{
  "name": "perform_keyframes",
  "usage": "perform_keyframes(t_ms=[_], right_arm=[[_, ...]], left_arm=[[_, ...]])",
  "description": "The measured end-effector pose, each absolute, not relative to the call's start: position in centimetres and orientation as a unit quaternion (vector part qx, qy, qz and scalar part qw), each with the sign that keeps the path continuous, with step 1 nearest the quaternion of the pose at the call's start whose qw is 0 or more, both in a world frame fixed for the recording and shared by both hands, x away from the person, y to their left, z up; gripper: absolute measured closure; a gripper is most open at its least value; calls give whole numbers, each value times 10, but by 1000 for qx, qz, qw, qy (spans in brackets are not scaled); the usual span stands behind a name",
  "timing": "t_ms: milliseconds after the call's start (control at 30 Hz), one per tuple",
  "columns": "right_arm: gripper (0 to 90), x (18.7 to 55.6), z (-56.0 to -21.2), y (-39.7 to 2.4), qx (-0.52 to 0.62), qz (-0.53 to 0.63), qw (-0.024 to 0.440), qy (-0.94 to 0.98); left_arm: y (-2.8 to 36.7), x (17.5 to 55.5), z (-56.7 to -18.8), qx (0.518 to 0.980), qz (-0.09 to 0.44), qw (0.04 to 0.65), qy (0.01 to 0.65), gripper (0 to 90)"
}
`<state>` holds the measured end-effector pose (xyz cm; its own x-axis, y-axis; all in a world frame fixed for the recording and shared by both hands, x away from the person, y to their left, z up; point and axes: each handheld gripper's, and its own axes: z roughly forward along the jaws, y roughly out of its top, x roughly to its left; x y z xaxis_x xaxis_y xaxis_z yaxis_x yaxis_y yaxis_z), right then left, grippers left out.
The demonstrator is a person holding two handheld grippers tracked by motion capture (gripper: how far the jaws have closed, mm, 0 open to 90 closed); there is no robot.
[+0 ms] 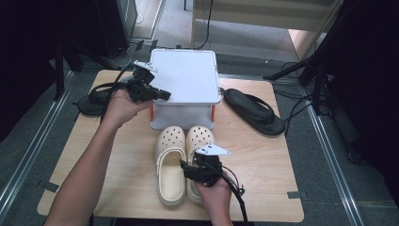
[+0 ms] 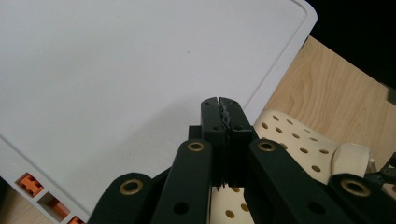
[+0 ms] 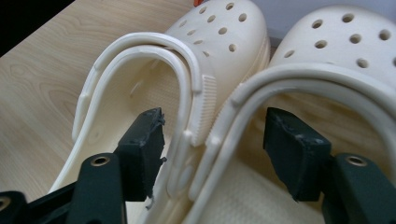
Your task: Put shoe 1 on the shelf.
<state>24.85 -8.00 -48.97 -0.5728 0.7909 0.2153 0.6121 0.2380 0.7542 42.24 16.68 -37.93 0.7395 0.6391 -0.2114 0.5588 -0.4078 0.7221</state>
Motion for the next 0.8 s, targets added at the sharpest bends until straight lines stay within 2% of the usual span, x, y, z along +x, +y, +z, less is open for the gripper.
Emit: perform_keyframes(t_ms=[267,533,800], right_arm=[[388,260,-495,-65,475,408,110,772],[459,266,-498,-59,487,398,123,768],[544,267,-497,-63,512,402,96,753]], left_arm=[[166,421,-379,839,55,407,356,900],[166,421,-379,839,61,407,356,900],[165,420,-379,839,61,407,355,900]])
